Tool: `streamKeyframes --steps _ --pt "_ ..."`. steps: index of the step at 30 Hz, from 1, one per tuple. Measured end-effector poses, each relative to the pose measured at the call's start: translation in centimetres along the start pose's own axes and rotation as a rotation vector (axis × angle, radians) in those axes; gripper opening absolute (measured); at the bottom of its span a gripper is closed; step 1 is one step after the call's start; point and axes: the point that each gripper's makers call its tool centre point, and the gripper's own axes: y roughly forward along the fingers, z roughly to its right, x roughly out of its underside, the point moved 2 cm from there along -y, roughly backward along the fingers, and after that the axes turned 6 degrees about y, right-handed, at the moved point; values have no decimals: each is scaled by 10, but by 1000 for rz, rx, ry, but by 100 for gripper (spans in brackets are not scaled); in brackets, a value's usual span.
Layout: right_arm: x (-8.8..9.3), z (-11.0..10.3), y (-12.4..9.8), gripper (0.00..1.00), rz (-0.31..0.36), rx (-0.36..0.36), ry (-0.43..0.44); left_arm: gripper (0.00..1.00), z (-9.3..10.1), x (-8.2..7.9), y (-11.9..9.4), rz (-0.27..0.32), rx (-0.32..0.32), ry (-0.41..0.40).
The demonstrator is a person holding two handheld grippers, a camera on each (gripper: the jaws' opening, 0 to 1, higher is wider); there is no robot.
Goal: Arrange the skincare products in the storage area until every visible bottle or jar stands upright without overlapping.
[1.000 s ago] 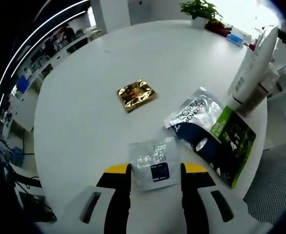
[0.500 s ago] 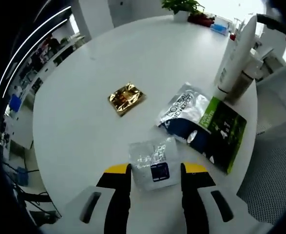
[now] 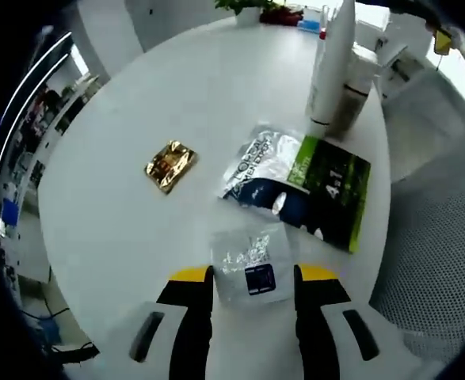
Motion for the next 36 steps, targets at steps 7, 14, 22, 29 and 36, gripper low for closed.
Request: streamKeyframes --steps 7,14,22,29,36 --pt "1 -2 0 100 -2 -5 -4 37 15 4 1 -24 74 46" --pt "1 -4 0 100 -5 -9 -11 37 31 10 3 -63 162 75" --pt "2 -4 -1 100 -11 -9 -13 37 46 9 6 -79 239 102" --pt "4 -4 -1 100 -17 -7 -16 37 59 8 6 -89 308 133" --pt "5 -3 -2 100 -21 -6 -19 36 65 4 8 -93 343 155"
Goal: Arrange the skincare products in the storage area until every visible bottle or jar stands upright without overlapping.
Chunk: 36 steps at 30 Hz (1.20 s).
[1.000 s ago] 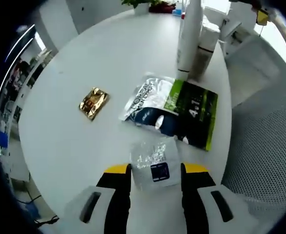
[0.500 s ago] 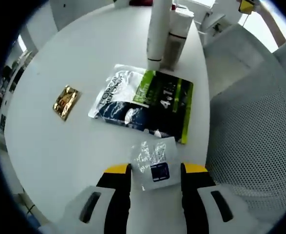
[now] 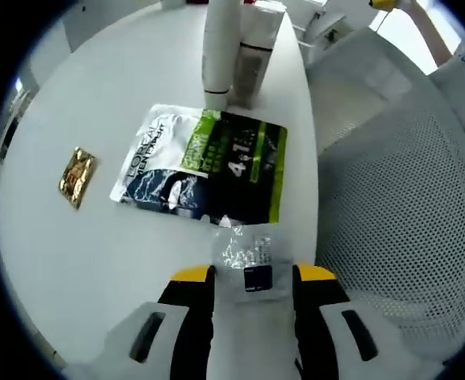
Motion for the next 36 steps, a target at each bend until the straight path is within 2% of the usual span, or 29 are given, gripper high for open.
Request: streamKeyframes --steps 7,14,19,24,30,32,36 --pt "1 -1 1 100 -2 -3 1 36 1 -2 1 -2 14 4" --pt "3 0 2 100 -9 -1 1 36 -1 9 0 -43 -9 24" --pt "3 -2 3 100 -8 -6 -1 36 -5 15 1 -89 -45 74" --pt "2 -1 3 100 -8 -5 -1 37 -7 15 1 -109 -71 124" --pt "3 -1 2 100 -10 -5 0 37 -8 16 2 -121 -88 151" --pt "4 -1 3 100 -10 -4 1 37 -8 16 2 -132 -89 201" --pt "3 -2 3 100 -9 -7 1 37 -10 14 2 -128 -106 200"
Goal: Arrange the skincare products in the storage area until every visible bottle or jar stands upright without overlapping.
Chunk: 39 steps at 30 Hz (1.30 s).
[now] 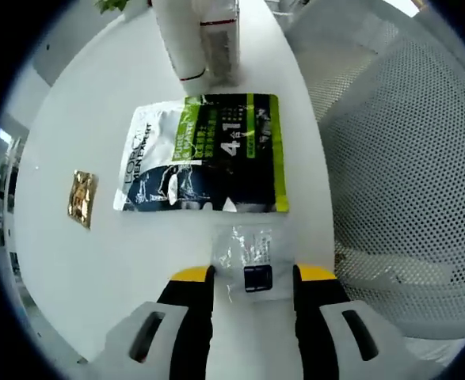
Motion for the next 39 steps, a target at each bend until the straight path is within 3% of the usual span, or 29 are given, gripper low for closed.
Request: streamKeyframes --steps 13,25,39 --pt "1 0 0 100 -6 -4 -2 47 -5 -5 -1 11 -27 15" --pt "-1 -3 0 100 -3 -15 -11 47 1 -35 0 152 7 -10" --pt "2 -2 -1 100 -7 -9 -5 45 7 -38 5 156 43 -10"
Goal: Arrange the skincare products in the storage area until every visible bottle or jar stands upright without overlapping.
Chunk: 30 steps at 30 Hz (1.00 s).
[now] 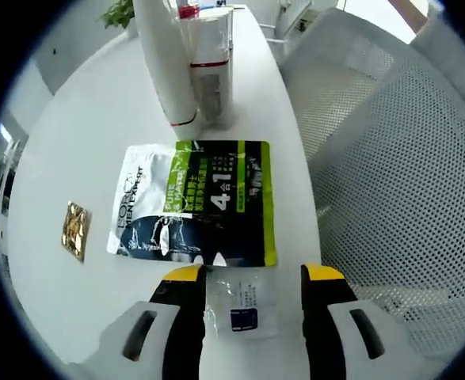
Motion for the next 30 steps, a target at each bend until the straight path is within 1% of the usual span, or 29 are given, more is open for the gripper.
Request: streamKeyframes --steps 10,20,24,28,29,30 --pt "1 0 1 100 -4 1 0 44 3 -2 2 5 12 7" --pt "0 -1 2 100 -9 -1 -5 44 2 -1 2 4 15 9" --pt "0 -2 2 100 -8 -4 -3 45 0 2 -5 11 -5 -5" --pt "1 -3 2 100 -13 -6 -5 48 -5 9 -11 -2 -44 -9" --pt "1 -3 3 100 -13 -7 -5 48 -8 10 -13 1 -62 -9" --pt "1 -3 3 100 -13 -8 -5 48 -9 11 -14 3 -66 -14"
